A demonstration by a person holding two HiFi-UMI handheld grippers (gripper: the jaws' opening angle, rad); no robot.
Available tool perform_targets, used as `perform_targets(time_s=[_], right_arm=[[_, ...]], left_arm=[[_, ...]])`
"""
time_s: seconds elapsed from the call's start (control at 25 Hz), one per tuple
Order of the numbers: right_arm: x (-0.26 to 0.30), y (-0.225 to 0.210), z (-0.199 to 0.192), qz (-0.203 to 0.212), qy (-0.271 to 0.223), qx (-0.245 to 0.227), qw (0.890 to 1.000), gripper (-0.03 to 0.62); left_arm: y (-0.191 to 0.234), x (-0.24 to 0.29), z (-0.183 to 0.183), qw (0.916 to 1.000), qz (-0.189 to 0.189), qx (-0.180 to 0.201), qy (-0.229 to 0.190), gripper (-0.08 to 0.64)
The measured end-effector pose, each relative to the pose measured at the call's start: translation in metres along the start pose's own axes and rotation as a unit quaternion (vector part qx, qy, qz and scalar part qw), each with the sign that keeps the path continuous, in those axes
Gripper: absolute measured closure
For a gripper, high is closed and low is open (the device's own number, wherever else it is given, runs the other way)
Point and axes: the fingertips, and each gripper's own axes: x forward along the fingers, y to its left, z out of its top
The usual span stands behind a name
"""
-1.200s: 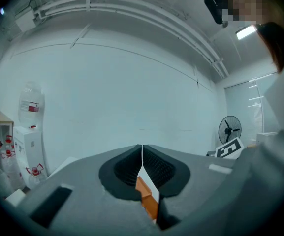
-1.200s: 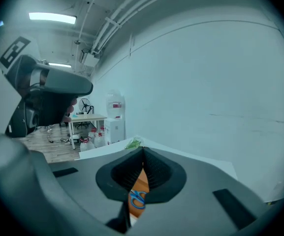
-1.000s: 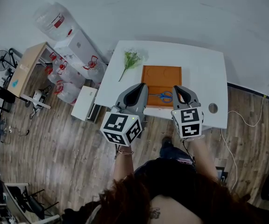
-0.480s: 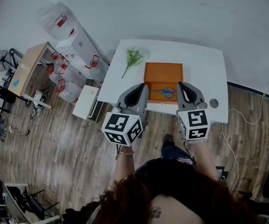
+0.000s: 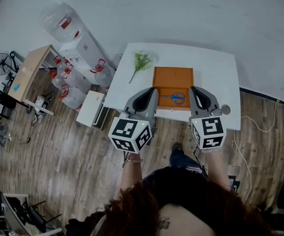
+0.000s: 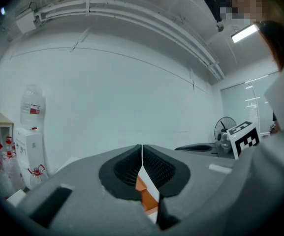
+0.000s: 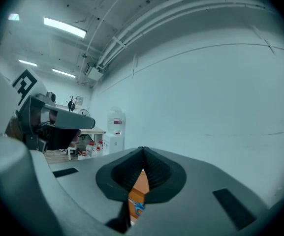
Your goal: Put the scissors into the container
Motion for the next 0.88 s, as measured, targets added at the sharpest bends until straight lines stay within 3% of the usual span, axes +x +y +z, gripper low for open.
perform_targets(time_s=[0.88], right_arm=[[0.020,-0.008,-0.001,0.008,0.002,0.000,1.000,0.594]], left_arm=[[0.007,0.029,0.005,0.9998,-0.016,0.008,0.007,0.538]])
